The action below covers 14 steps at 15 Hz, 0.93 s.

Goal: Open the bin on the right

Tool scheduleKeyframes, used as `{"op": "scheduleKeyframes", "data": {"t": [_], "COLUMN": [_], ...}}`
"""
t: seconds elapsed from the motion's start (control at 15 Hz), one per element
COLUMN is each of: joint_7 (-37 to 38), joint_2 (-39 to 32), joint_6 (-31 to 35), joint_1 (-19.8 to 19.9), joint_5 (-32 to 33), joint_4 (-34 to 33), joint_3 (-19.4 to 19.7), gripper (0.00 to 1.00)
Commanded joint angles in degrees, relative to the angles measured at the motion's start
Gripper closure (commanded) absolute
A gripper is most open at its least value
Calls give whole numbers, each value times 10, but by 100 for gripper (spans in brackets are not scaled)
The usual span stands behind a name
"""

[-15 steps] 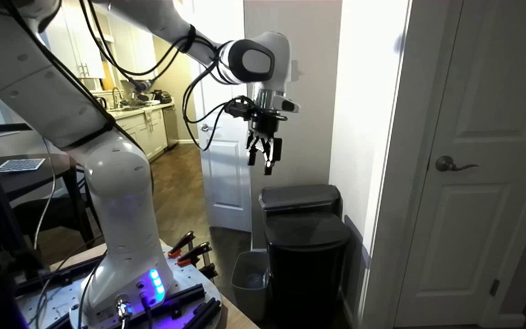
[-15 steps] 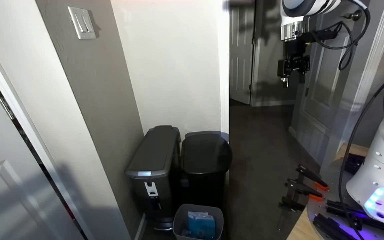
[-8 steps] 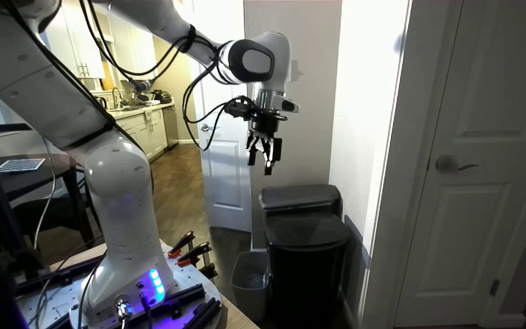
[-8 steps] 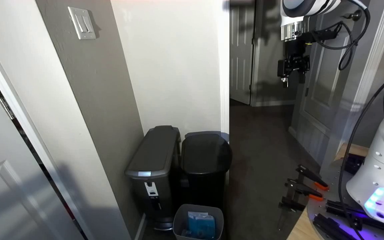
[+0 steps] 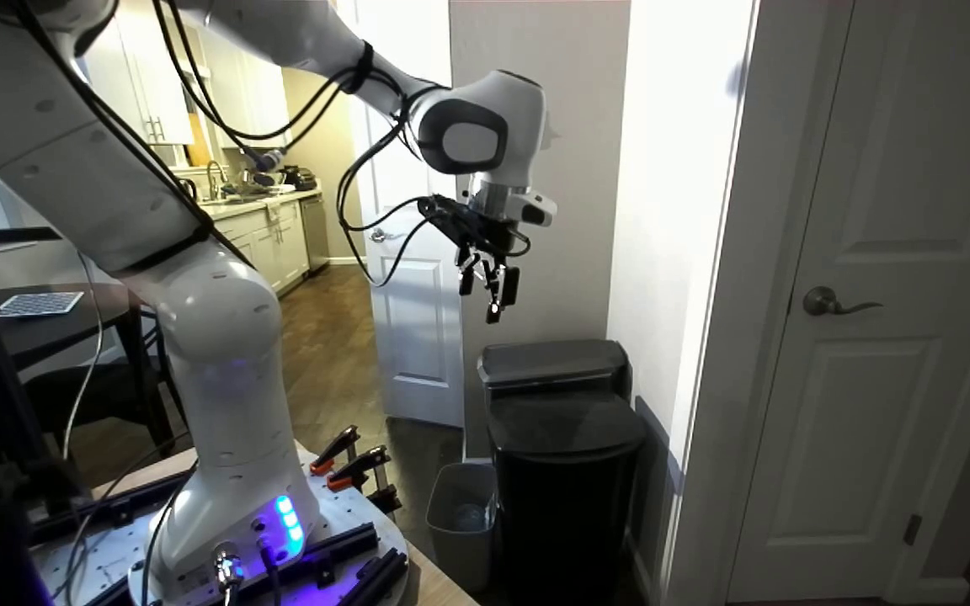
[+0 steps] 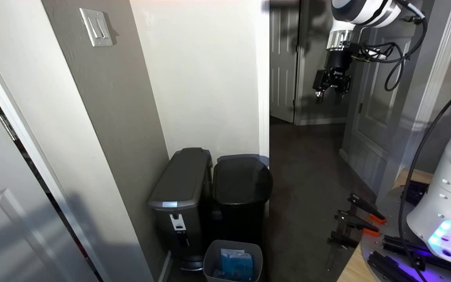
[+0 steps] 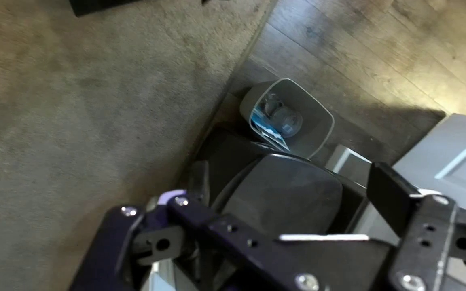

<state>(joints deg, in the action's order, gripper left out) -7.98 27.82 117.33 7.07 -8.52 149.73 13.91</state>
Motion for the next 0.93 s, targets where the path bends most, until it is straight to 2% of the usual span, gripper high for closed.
{"op": "scheduleKeyframes", "data": {"t": [0.0,0.13,0.27,0.33,0.53,0.87], "joint_7": [-84,-134,-195,-140,-181,-182], "joint_2": [-11,-27,-52,-27,-48,-50], "joint_6": [77,97,75,73,72,72], "joint_1": [-29,-45,-59,-34,-38,-41], "joint_5": [-98,-159,-223,-178,-211,-212], "joint_4": [28,33,24,28,27,26], "joint_3": [30,54,88,50,71,71], "gripper": [0,0,0,0,0,0]}}
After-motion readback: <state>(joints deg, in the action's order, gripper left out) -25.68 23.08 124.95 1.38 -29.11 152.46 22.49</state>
